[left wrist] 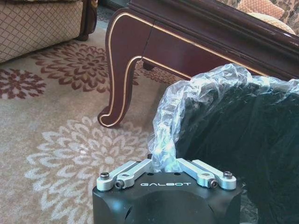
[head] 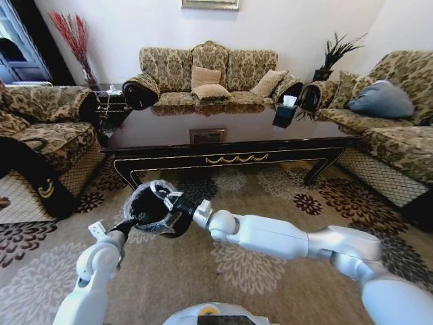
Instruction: Move to the front of the table and pick up the trash from the floor, then place it into the trash bin.
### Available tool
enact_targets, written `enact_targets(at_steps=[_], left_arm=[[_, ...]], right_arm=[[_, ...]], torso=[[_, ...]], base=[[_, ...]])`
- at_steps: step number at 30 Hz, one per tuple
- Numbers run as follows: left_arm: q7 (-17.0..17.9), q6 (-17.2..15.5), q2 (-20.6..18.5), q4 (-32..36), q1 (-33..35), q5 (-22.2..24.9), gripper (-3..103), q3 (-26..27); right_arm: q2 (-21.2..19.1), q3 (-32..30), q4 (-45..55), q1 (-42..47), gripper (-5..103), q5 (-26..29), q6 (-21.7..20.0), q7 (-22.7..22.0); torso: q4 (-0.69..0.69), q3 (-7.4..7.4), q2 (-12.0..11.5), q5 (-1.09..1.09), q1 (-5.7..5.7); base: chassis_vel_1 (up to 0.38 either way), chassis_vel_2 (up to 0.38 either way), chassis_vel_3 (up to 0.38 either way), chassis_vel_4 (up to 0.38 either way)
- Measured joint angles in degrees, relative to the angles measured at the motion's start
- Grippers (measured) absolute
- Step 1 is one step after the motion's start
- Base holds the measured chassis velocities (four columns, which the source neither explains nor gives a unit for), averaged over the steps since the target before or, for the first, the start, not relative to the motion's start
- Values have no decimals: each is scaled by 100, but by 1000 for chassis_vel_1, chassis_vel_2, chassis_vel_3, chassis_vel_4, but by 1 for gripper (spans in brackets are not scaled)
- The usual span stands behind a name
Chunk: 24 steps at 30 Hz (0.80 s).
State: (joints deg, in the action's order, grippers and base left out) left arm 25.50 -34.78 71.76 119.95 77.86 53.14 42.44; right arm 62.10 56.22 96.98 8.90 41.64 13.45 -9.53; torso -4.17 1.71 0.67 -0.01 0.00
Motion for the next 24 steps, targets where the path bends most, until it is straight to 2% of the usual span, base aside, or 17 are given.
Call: enact_targets(at_steps=[1, 2, 4, 5, 6, 8, 12, 14, 17, 19, 23, 24], left_arm=[[-13, 0, -12, 40, 13, -8, 2, 15], [-19, 0, -26, 59, 18, -19, 2, 26], [-23, 0, -36, 64, 17, -27, 2, 28], [-26, 0, -49, 67, 14, -36, 2, 29], [-27, 1, -65, 72, 6, -45, 2, 29], [-27, 1, -69, 74, 5, -48, 2, 30], [-57, 26, -109, 117, 39, -144, 2, 65], [-65, 34, -117, 123, 50, -163, 2, 73], [-80, 42, -127, 137, 93, -183, 2, 94], [-81, 43, -127, 138, 99, -185, 2, 95], [-85, 63, -117, 137, 130, -194, 2, 106], [-85, 63, -117, 137, 130, -194, 2, 106]], right_arm=[[-29, 21, -37, 13, -1, -103, 23, -6], [-78, 42, -81, 28, 4, -241, 92, -20], [-105, 52, -96, 33, 4, -304, 125, -22], [-147, 63, -101, 39, 10, -361, 157, -22], [-232, 79, -73, 42, 20, -388, 170, -21], [-260, 83, -55, 43, 20, -388, 170, -20], [-434, 81, 64, 85, 42, -378, 155, 6], [-451, 76, 72, 95, 42, -383, 153, 7], [-574, 17, 164, 172, 58, -465, 150, 10], [-595, 5, 184, 186, 58, -477, 149, 10], [-726, -92, 279, 282, 80, -603, 146, 7], [-726, -92, 279, 282, 80, -603, 146, 7]], torso=[[0, 0, 0, 0, 0], [-1, 0, 0, 1, 0], [-1, 0, 0, 1, 0], [-1, 0, 0, 1, 0], [-1, 0, 0, 0, 0], [-1, 0, 0, 0, 0], [-1, -1, 0, 1, 0], [-1, -1, 0, 1, 0], [-1, 0, 0, 1, 0], [-1, -1, 0, 1, 0], [-1, -1, 0, 1, 0], [-1, -1, 0, 1, 0]], base=[[0, 0, 0, 0], [0, 0, 0, 0], [0, 0, 0, 0], [0, 0, 0, 0], [0, 0, 0, 0], [0, 0, 0, 0], [0, 0, 0, 0], [0, 0, 0, 0], [0, 0, 0, 0], [0, 0, 0, 0], [0, 0, 0, 0], [0, 0, 0, 0]])
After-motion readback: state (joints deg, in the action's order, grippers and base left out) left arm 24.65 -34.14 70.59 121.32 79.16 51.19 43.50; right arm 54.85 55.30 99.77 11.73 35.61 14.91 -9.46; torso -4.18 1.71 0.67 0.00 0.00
